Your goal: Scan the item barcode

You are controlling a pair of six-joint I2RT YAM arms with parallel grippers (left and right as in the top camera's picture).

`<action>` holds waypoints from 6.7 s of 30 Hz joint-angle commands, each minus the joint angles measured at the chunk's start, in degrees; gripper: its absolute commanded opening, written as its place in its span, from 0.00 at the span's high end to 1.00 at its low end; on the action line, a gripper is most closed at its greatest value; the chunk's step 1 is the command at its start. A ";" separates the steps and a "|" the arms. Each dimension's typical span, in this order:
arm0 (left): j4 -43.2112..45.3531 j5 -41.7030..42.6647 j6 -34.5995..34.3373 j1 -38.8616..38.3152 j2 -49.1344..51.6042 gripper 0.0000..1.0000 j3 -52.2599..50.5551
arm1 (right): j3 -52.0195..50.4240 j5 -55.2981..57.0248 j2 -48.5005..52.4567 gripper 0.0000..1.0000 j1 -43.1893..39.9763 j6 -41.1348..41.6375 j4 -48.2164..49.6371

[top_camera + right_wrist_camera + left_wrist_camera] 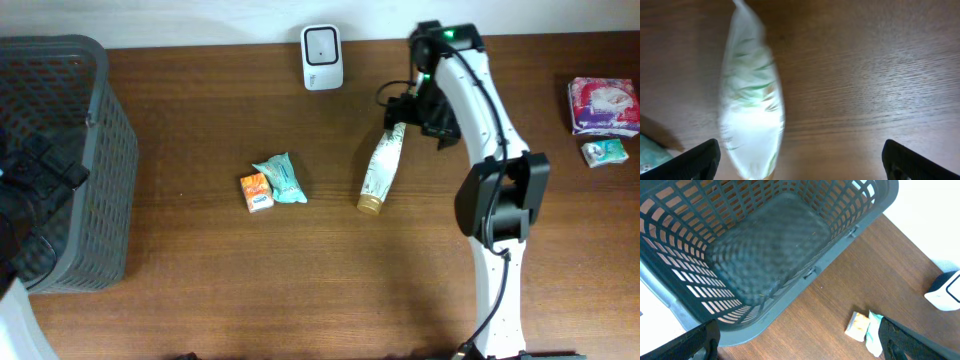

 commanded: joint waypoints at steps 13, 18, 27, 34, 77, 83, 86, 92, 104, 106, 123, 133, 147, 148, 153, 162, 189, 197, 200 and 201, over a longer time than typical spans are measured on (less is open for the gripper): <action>-0.02 -0.24 -0.48 0.31 -0.09 0.01 -0.02 | -14.84 -13.81 -1.88 0.01 1.03 -0.66 10.10; -0.02 -0.22 -0.48 0.31 -0.09 0.01 -0.02 | -14.84 -6.84 -3.21 0.01 3.04 -0.37 8.22; -0.02 -0.22 -0.48 0.31 -0.09 0.01 -0.02 | -14.86 -3.26 -4.09 0.08 5.62 -0.42 9.16; -0.02 -0.24 -0.48 0.31 -0.09 0.01 -0.02 | -15.80 -3.28 -3.96 0.34 5.62 -0.57 10.71; -0.02 -0.22 -0.48 0.31 -0.09 0.01 -0.02 | -13.68 20.72 -3.69 0.27 20.15 2.56 9.01; -0.02 -0.22 -0.48 0.31 -0.09 0.01 -0.02 | -5.90 19.45 -3.69 0.01 15.85 1.81 2.51; -0.02 -0.22 -0.48 0.28 -0.09 0.01 -0.02 | -5.95 7.93 -3.56 0.01 12.02 -7.76 3.30; -0.02 -0.22 -0.48 0.31 -0.09 0.01 -0.02 | -7.06 -15.78 -3.54 0.01 4.20 -22.36 3.43; -0.02 -0.22 -0.48 0.31 -0.09 0.00 -0.02 | -19.30 -16.83 -3.54 0.09 3.76 -19.89 14.32; -0.02 -0.22 -0.48 0.31 -0.09 0.01 -0.02 | -20.33 -16.83 -3.54 0.30 3.78 -19.91 14.86; -0.02 -0.24 -0.48 0.31 -0.09 0.01 -0.02 | -17.84 -16.83 -3.69 0.96 5.55 -16.94 13.20; -0.02 -0.24 -0.48 0.31 -0.09 0.01 -0.02 | -10.47 -19.82 -3.52 0.92 8.04 -16.87 8.52; -0.02 -0.22 -0.48 0.31 -0.09 0.01 -0.02 | -11.23 29.64 -3.45 0.96 14.16 10.67 6.29; -0.02 -0.24 -0.48 0.31 -0.09 0.01 -0.02 | -11.28 31.28 -3.43 0.96 15.06 10.71 6.56; -0.02 -0.22 -0.48 0.31 -0.09 0.01 -0.02 | -11.43 34.16 -1.86 0.96 19.28 10.88 8.04; -0.02 -0.22 -0.48 0.31 -0.09 0.01 -0.02 | -11.45 26.34 0.44 0.77 26.25 11.65 12.37; -0.02 -0.22 -0.48 0.31 -0.09 0.01 -0.02 | -8.63 -20.35 0.33 0.07 2.64 -23.93 5.95; -0.02 -0.22 -0.48 0.31 -0.09 0.01 -0.02 | -26.49 -38.47 0.33 0.20 -1.20 -31.06 19.30; -0.02 -0.24 -0.48 0.31 -0.09 0.01 -0.02 | -28.68 -40.52 0.33 0.41 -1.07 -31.04 21.16; -0.02 -0.24 -0.48 0.31 -0.09 0.01 -0.02 | -28.81 -40.48 0.33 0.52 -0.92 -31.04 21.29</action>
